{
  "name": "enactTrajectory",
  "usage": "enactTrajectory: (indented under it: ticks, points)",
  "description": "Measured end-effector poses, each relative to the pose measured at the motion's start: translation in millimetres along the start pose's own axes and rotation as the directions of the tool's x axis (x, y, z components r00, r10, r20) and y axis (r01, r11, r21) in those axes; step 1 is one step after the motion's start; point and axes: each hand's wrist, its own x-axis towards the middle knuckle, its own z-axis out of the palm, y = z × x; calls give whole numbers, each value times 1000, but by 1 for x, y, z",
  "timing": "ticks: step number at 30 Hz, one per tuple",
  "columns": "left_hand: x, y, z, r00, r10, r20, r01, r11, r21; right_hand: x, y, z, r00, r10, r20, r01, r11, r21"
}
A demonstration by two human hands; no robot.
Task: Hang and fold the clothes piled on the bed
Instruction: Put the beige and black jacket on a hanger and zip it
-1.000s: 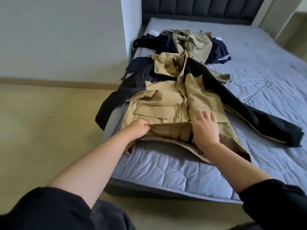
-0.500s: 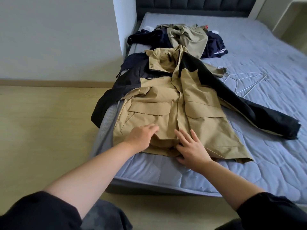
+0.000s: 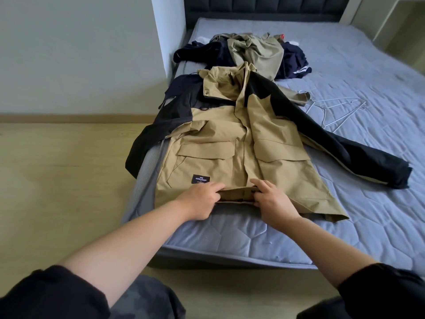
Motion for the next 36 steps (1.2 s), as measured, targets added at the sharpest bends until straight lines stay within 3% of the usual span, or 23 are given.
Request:
enactTrajectory:
  ticks: [5, 11, 14, 16, 18, 20, 21, 22, 23, 24, 25, 26, 27, 28, 30, 32, 34, 36]
  points:
    - [10, 9, -23, 963, -35, 267, 31, 999, 20, -3, 9, -11, 963, 83, 256, -112, 988, 101]
    - [16, 22, -30, 818, 21, 575, 96, 980, -172, -7, -5, -10, 829, 97, 551, -202, 970, 133]
    - [28, 10, -36, 659, 70, 749, 332, 867, -372, -2, -3, -17, 741, 84, 666, -309, 923, 228]
    - [33, 0, -39, 525, 209, 825, 426, 774, -467, 4, 1, -23, 677, 40, 735, -359, 890, 282]
    - [35, -9, -38, 469, 381, 797, 538, 593, -599, 8, 5, -29, 566, -59, 822, -489, 779, 393]
    - [34, -15, -32, 556, 497, 666, 646, 246, -723, 8, 11, -32, 530, -137, 837, -683, 517, 516]
    - [36, -15, -29, 654, 466, 596, 655, 45, -754, 8, 15, -29, 578, -83, 812, -742, 362, 564]
    - [40, -13, -24, 768, 329, 550, 607, -100, -788, 10, 18, -25, 646, 65, 760, -745, 271, 610]
    - [47, -8, -19, 849, 77, 523, 528, -115, -841, 12, 21, -18, 705, 273, 655, -709, 318, 630]
    - [55, -2, -11, 865, -227, 447, 459, 1, -888, 13, 26, -10, 748, 443, 495, -664, 486, 568]
    - [60, 2, -3, 830, -453, 325, 462, 234, -855, 11, 31, -3, 784, 505, 362, -619, 683, 387]
    - [63, 5, 6, 818, -528, 227, 511, 487, -709, 6, 35, 6, 812, 477, 336, -548, 821, 161]
    - [62, 7, 18, 849, -484, 214, 522, 698, -490, -2, 42, 15, 800, 454, 393, -488, 873, -13]
    - [57, 6, 33, 867, -415, 276, 488, 819, -301, -11, 49, 23, 746, 473, 470, -471, 872, -129]
    - [45, 1, 52, 843, -374, 387, 455, 879, -141, -25, 59, 35, 646, 560, 519, -533, 817, -218]
    - [38, -4, 62, 854, -390, 346, 461, 874, -153, -23, 57, 40, 625, 634, 456, -616, 759, -212]
    - [37, -7, 60, 900, -391, 193, 425, 884, -194, -3, 45, 41, 667, 679, 307, -676, 724, -134]
    - [38, -16, 52, 912, -407, -51, 387, 894, -228, 23, 32, 41, 704, 685, 190, -694, 719, -18]
